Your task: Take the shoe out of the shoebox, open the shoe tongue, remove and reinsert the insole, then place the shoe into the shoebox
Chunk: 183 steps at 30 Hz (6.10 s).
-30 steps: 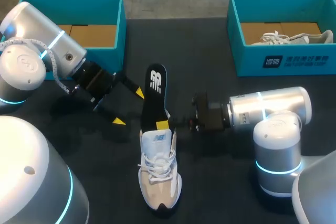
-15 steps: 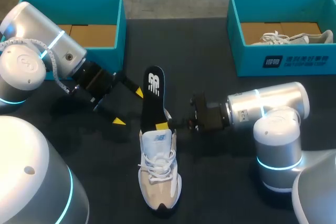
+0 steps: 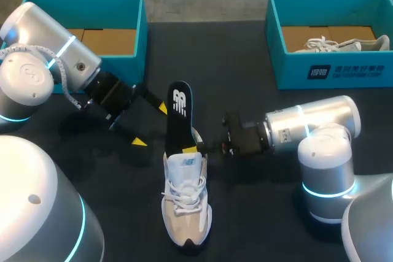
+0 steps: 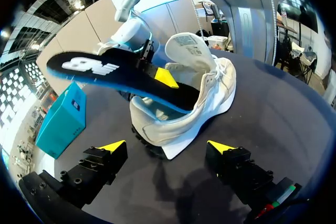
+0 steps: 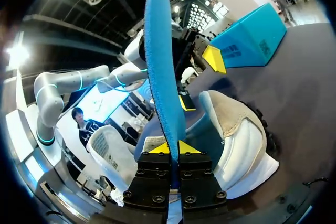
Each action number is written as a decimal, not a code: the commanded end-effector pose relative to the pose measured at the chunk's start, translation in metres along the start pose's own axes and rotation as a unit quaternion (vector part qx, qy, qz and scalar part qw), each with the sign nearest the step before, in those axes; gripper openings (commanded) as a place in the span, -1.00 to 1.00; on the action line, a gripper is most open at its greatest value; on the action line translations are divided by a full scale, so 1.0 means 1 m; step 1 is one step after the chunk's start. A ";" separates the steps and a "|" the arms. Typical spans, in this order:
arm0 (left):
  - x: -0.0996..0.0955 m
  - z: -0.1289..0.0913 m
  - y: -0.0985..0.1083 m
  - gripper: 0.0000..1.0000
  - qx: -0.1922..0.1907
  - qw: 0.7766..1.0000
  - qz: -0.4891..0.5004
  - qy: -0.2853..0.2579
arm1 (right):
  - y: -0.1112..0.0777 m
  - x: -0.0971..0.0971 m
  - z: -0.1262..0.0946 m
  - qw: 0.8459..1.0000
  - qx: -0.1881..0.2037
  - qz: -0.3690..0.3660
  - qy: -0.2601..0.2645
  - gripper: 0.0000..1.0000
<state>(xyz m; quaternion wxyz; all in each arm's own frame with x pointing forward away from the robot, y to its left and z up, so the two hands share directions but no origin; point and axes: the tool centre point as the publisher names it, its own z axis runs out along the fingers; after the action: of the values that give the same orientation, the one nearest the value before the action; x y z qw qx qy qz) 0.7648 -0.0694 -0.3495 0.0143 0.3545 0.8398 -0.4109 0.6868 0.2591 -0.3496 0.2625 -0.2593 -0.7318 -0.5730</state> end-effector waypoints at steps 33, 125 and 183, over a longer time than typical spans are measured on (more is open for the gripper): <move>0.000 0.000 0.000 1.00 -0.001 1.000 0.001 0.000 | 0.004 -0.006 0.002 1.000 -0.013 -0.001 -0.011 -0.66; 0.000 0.000 0.000 1.00 -0.001 1.000 0.001 0.000 | 0.022 -0.011 0.001 1.000 0.002 -0.003 -0.024 -1.00; 0.000 0.000 0.000 1.00 -0.001 1.000 0.001 0.000 | 0.044 -0.013 0.010 1.000 -0.003 -0.028 -0.006 -0.55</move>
<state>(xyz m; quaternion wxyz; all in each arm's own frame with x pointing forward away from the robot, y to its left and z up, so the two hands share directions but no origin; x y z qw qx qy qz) 0.7648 -0.0694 -0.3495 0.0143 0.3544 0.8398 -0.4109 0.7202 0.2726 -0.3284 0.2389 -0.2451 -0.7377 -0.5819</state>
